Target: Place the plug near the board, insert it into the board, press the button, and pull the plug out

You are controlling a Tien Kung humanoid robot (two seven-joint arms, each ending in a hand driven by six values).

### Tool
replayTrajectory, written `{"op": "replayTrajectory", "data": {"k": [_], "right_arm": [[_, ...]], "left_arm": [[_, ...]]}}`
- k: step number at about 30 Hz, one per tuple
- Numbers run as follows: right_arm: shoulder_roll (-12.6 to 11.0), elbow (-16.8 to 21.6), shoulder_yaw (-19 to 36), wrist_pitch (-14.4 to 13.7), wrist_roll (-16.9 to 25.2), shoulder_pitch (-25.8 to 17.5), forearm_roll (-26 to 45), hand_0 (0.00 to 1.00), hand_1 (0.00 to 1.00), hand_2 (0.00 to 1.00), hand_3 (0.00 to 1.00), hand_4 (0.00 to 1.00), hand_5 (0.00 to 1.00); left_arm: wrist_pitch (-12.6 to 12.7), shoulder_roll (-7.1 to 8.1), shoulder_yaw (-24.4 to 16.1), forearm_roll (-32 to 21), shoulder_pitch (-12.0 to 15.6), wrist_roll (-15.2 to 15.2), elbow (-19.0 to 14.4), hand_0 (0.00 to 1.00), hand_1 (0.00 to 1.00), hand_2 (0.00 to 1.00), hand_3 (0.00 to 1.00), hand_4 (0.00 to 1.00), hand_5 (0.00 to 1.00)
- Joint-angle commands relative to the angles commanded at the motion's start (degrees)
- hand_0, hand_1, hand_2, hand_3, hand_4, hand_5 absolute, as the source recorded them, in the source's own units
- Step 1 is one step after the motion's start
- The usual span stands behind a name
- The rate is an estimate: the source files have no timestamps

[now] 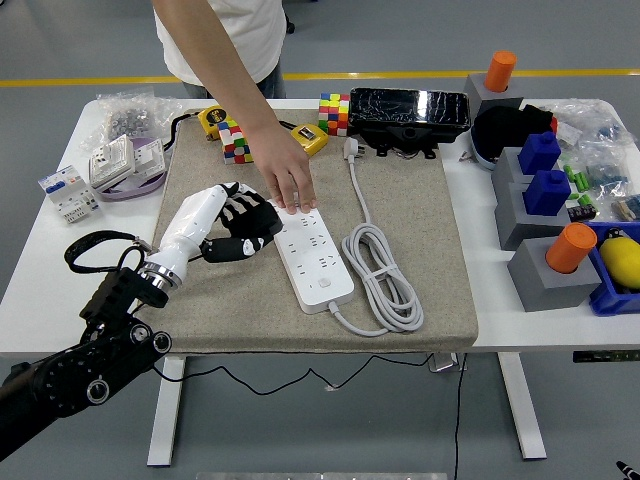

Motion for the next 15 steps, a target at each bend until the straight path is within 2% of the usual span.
{"op": "replayTrajectory", "data": {"k": [5, 6, 11, 12, 15], "right_arm": [[0.0, 0.0, 0.1, 0.0, 0.0, 0.1, 0.0, 0.529, 0.622, 0.603, 0.545, 0.880, 0.402], [0.0, 0.1, 0.1, 0.0, 0.0, 0.1, 0.0, 0.528, 0.622, 0.603, 0.545, 0.880, 0.402], [0.0, 0.0, 0.1, 0.0, 0.0, 0.2, -0.1, 0.528, 0.622, 0.603, 0.545, 0.880, 0.402], [0.0, 0.0, 0.1, 0.0, 0.0, 0.1, -0.1, 0.529, 0.622, 0.603, 0.546, 0.880, 0.402], [0.0, 0.0, 0.1, 0.0, 0.0, 0.1, -0.1, 0.529, 0.622, 0.603, 0.546, 0.880, 0.402]], "left_arm": [[-0.7, 0.19, 0.3, 0.0, 0.6, 0.4, 1.8, 0.309, 0.268, 0.308, 0.495, 0.579, 0.002], [-0.8, 0.21, 0.4, 0.1, 0.6, 0.5, 1.9, 0.397, 0.405, 0.477, 0.560, 0.603, 0.002], [-2.5, 0.28, 0.4, 1.2, 0.7, 2.4, 2.5, 0.397, 0.405, 0.477, 0.560, 0.603, 0.002], [-3.0, 0.35, 0.4, 1.1, 0.7, 2.8, 2.5, 0.630, 0.623, 0.583, 0.596, 0.823, 0.005], [-3.5, 0.48, 0.2, 1.4, 1.0, 3.4, 2.3, 0.630, 0.623, 0.583, 0.596, 0.823, 0.005]]}}
